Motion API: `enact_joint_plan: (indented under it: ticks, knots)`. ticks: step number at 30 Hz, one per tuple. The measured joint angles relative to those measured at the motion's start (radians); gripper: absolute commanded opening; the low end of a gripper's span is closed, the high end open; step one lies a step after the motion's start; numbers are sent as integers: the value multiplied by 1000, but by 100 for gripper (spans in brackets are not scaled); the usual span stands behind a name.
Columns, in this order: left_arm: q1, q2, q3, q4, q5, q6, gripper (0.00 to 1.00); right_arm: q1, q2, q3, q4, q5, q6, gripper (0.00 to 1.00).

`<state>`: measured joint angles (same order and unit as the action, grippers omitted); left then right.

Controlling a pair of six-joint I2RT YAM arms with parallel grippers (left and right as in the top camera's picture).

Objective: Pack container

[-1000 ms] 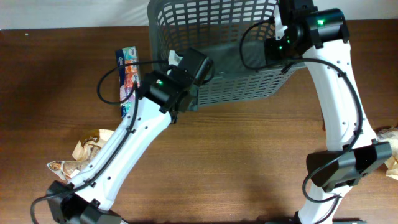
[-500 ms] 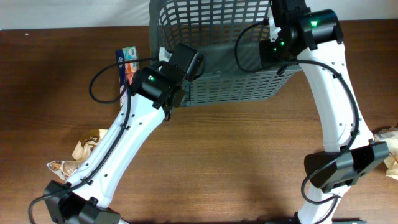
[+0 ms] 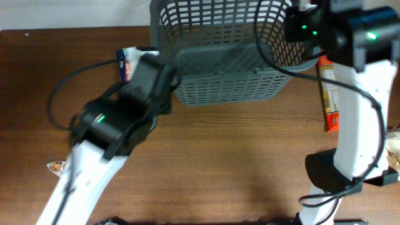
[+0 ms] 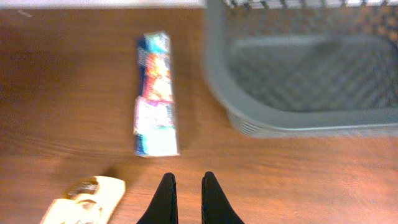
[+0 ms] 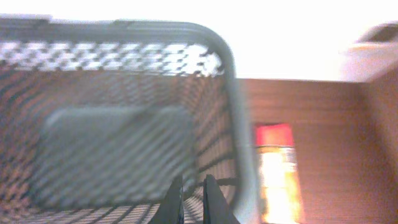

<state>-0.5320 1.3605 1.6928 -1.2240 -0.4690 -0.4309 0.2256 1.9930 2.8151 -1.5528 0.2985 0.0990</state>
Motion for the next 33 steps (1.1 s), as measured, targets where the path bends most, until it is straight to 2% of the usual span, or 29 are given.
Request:
enact_joint_plan:
  ticks: [4, 8, 13, 18, 22, 33]
  knots:
    - [18, -82, 1, -47, -91, 4, 2, -45, -18, 49, -17, 155, 35, 4]
    - [42, -124, 2, -110, -133, 5, 2, -188, -17, 53, -17, 192, 51, 4]
    - [43, -131, 2, -172, -131, 5, 2, -394, 0, 34, 51, 120, 55, 4]
    - [43, -131, 2, -176, -110, 5, 2, -519, 30, -18, 100, -99, -4, 4]
    - [43, -131, 2, -164, -103, 5, 2, -536, 84, -63, 113, -221, -35, 4]
    - [43, -131, 2, -191, -103, 5, 2, -506, 255, -74, 110, -346, -94, 4]
